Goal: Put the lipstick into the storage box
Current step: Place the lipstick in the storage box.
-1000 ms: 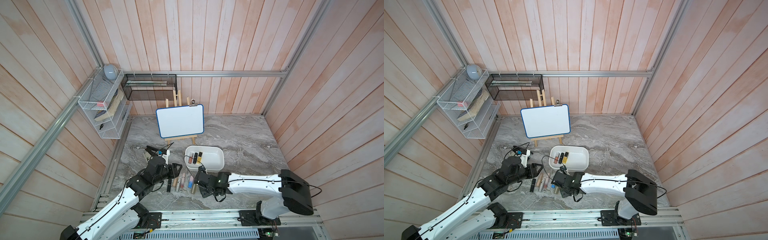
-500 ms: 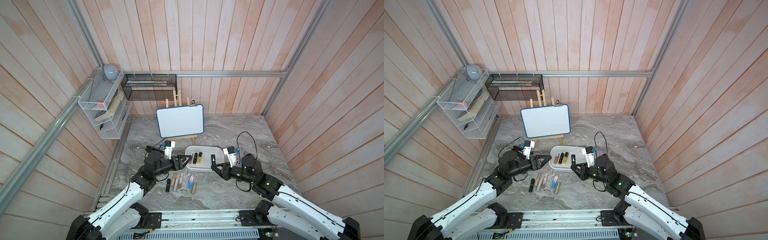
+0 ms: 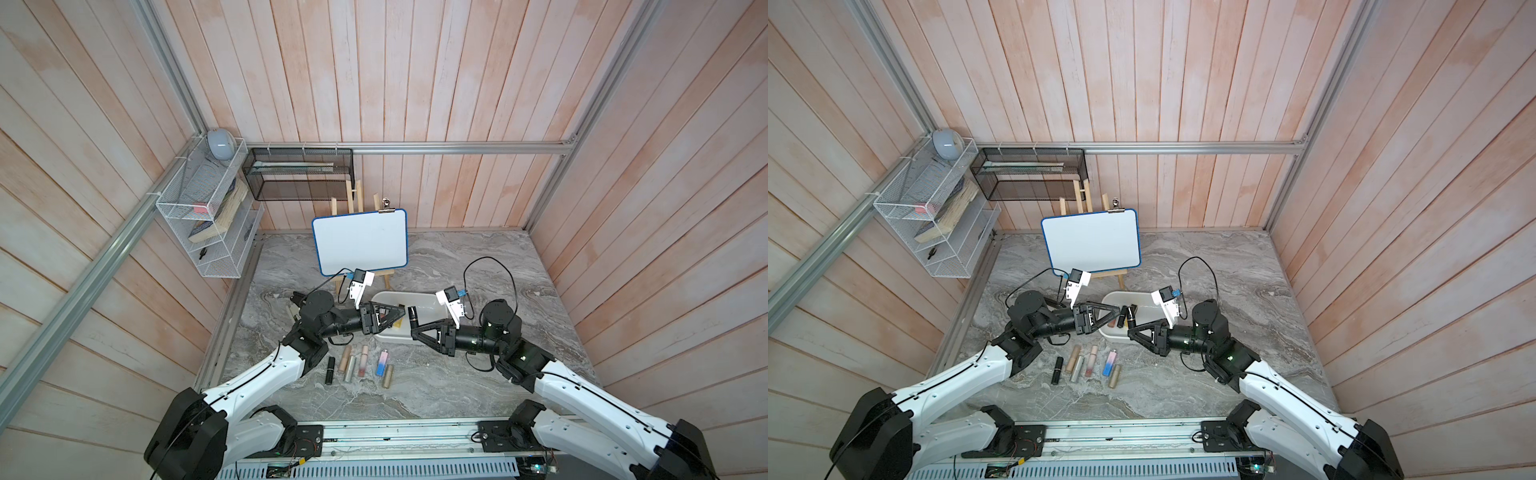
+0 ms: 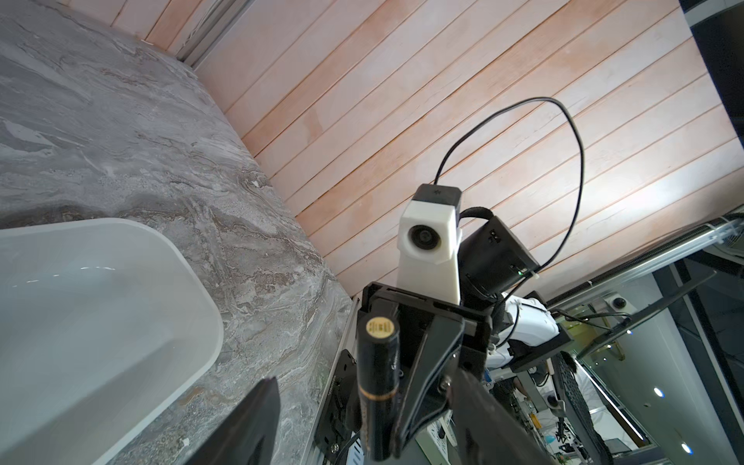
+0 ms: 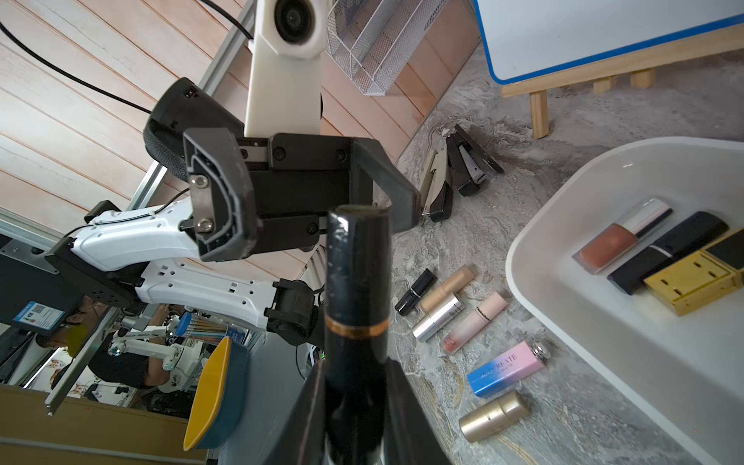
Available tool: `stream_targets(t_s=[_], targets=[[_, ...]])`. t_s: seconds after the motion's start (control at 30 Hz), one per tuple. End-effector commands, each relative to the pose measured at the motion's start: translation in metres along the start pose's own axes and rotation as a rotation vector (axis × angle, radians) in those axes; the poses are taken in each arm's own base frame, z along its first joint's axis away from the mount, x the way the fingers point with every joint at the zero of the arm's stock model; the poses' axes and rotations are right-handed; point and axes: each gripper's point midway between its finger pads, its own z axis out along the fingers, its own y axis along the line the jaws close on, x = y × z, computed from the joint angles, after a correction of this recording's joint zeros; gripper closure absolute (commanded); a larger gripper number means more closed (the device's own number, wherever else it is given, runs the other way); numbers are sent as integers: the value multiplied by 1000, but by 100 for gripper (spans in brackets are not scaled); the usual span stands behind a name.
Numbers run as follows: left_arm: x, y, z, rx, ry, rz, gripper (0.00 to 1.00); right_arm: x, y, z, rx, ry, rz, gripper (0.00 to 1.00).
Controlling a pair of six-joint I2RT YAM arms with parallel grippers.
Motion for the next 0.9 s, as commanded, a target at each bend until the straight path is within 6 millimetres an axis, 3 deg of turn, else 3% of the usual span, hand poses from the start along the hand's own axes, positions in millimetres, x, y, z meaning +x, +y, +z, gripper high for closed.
stream_targets(t_s=[0.0,0.4,0.6,0.87], targets=[[-1,-11,5,42,21,60,27,-10,17,0,-74,-16,-31,83],[7,-20,15,55,75,93,32,-10,16,5,-92,-9,-23,83],[13,-17,19,49,98,87,42,-9,15,5,-89,-10,-20,83],[16,-17,21,41,121,90,49,-8,12,5,-79,-13,-16,83]])
